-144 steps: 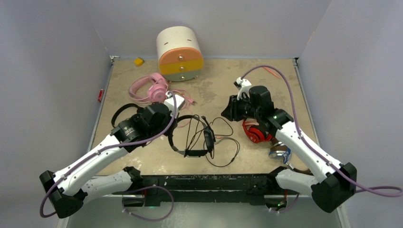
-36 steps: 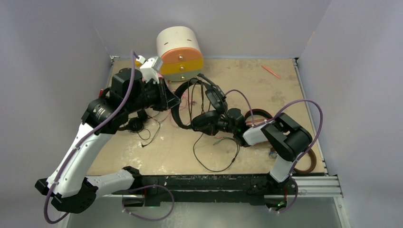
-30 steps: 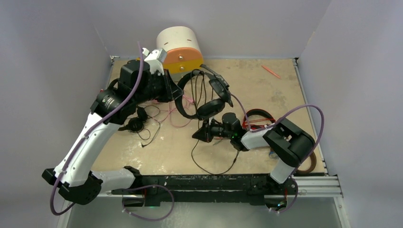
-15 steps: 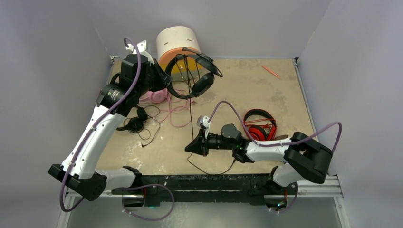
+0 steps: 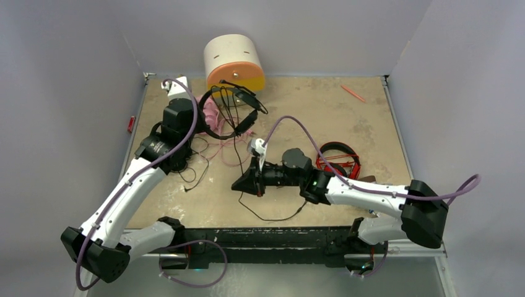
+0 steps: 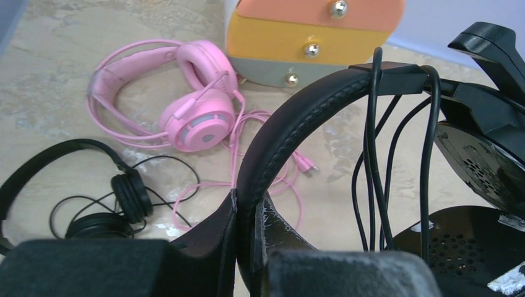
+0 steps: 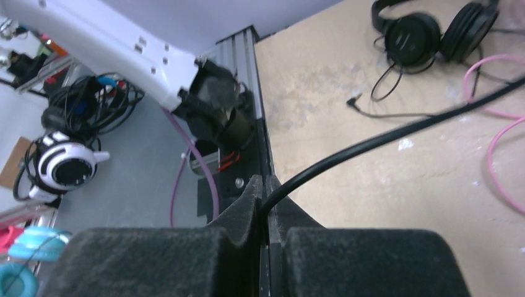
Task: Wrap the headphones
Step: Wrap the headphones cable around the headphones.
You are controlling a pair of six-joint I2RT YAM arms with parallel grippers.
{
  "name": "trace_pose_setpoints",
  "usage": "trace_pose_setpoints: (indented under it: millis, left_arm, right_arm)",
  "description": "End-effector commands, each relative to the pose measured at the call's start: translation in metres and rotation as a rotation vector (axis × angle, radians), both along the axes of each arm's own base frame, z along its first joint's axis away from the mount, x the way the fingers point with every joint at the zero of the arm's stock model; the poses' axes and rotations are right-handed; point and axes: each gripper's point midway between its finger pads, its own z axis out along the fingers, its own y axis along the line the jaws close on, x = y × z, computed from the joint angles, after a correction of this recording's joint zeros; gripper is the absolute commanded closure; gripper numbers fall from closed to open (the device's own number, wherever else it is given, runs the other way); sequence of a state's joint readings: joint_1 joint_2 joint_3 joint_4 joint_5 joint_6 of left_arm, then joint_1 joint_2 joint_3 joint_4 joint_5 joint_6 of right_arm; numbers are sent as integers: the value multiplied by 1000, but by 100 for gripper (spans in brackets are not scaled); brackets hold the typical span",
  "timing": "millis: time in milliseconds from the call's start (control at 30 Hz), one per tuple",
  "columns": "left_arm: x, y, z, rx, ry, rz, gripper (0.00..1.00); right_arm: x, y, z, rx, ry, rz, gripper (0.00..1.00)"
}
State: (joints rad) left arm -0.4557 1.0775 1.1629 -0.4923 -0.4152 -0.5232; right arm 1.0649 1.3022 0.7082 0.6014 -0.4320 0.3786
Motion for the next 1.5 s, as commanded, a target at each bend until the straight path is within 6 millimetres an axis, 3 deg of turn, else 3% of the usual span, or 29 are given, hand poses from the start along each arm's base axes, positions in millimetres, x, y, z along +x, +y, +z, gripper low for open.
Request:
trace_pose_setpoints:
  millis: [0, 367, 467, 733, 1033, 1467]
  left_arm:
    - [5, 7, 14, 51, -102, -7, 100]
    - [-18, 8, -63, 240, 113, -147, 100]
    - [-23, 10, -78, 277, 168, -169, 100]
    - [-26, 16, -83, 331, 205, -169, 100]
    - [-37, 1, -106, 363, 275, -255, 100]
    - [-42, -9, -116, 382, 294, -303, 100]
  right_arm:
    - [18, 4, 30, -87, -29, -76, 100]
    - [65, -12, 64, -290, -134, -291, 96]
    - [80, -19, 61, -407, -184, -333, 93]
    - [115, -40, 46, -634, -261, -484, 98]
    - [159, -71, 61, -688, -401, -747, 90]
    - [204, -98, 49, -741, -352, -861, 84]
